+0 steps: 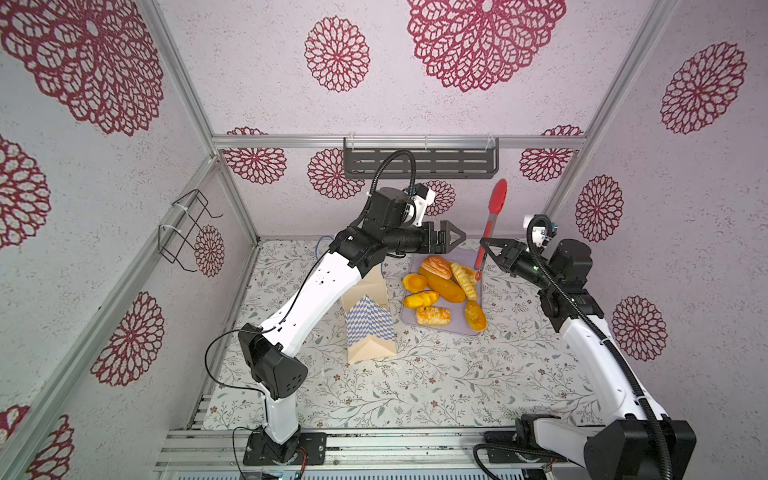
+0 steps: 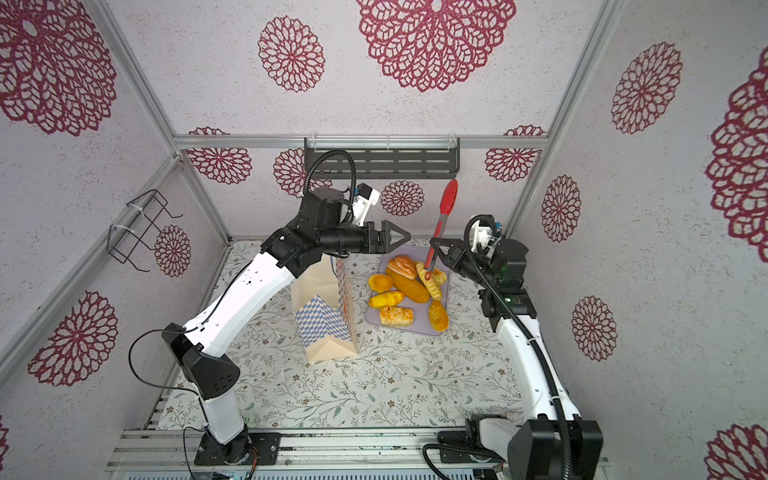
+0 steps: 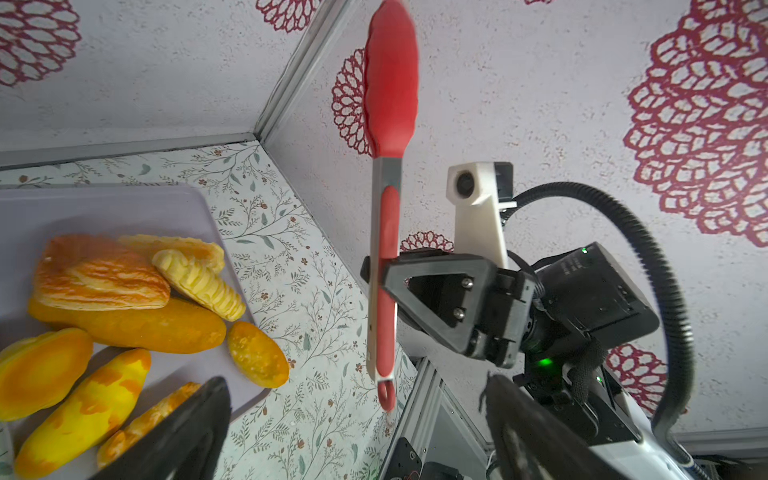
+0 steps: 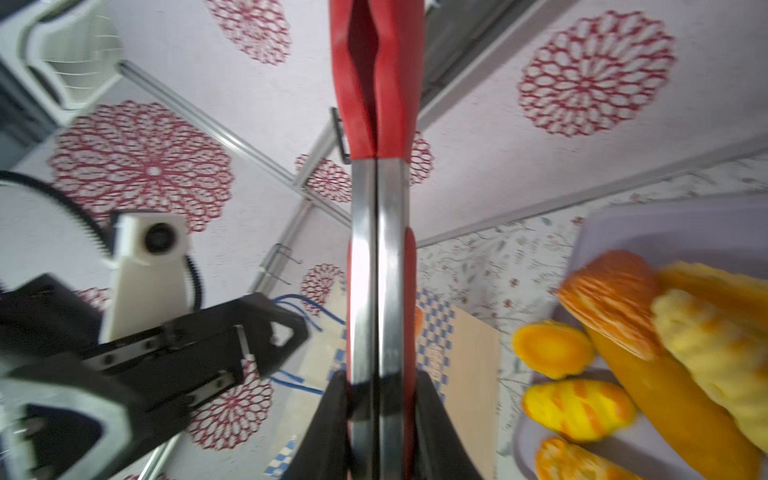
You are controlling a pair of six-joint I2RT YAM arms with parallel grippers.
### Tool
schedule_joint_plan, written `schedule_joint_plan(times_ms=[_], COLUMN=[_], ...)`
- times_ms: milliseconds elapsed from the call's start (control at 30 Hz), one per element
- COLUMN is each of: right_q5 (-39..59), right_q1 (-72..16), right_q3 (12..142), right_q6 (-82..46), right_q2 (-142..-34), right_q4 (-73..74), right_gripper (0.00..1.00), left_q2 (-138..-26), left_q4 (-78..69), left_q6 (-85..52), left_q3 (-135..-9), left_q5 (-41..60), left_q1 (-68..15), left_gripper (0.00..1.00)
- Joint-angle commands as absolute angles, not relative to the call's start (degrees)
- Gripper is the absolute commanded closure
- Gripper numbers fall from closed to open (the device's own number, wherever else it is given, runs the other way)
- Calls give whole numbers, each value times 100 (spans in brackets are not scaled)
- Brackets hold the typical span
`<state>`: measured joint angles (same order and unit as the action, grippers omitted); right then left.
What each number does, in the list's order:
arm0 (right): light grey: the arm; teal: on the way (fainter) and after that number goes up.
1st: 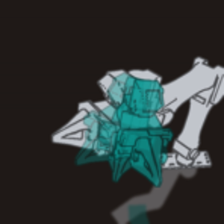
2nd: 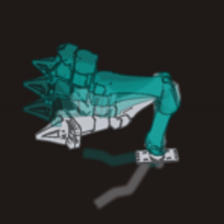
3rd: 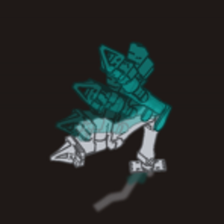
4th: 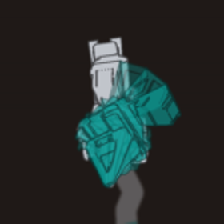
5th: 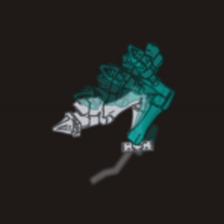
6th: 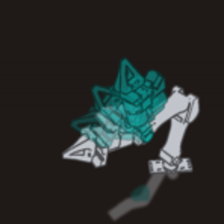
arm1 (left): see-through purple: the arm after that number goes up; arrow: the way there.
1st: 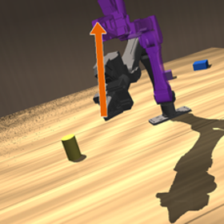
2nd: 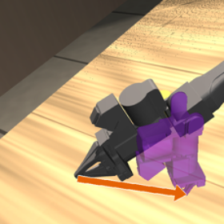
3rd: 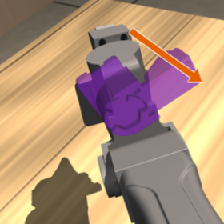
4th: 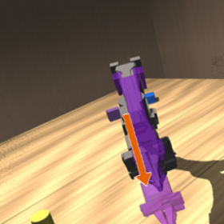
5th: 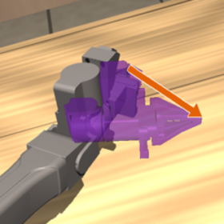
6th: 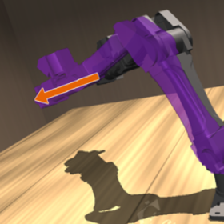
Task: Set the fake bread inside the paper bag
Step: 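Lift the red tongs with the right gripper toward the left gripper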
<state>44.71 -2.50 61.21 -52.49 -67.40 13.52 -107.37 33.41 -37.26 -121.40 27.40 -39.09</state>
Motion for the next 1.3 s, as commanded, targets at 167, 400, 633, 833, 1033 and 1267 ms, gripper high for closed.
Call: schedule_joint_plan(times_ms=[167,400,633,833,1033,1267], right_q5=[5516,5603,5649,5766,5870,5910], right_q1=[-627,-847,-981,-1113,-1134,-1142], right_q3=[6440,6504,6530,6647,6714,6724], right_q6=[-6752,-7179,-7403,-7455,-7528,-7430], right_q2=[-6825,-6951,-7066,-7168,-7217,-7256], right_q4=[3865,4368,4662,4658,4671,4551], right_gripper=[79,79,79,79,79,70], left_q2=[-11080,-11196,-11169,-11156,-10976,-10890], left_q4=[1964,1371,1104,700,167,160], left_q6=[-4295,-4547,-4708,-5047,-5396,-5449], left_q3=[-12448,-12550,-12542,-12389,-11993,-11866], left_q5=[3580,3983,4222,4431,4544,4562], left_q1=[-3858,-3843,-3832,-3765,-3631,-3586], left_gripper=[7,15,33,50,60,74])
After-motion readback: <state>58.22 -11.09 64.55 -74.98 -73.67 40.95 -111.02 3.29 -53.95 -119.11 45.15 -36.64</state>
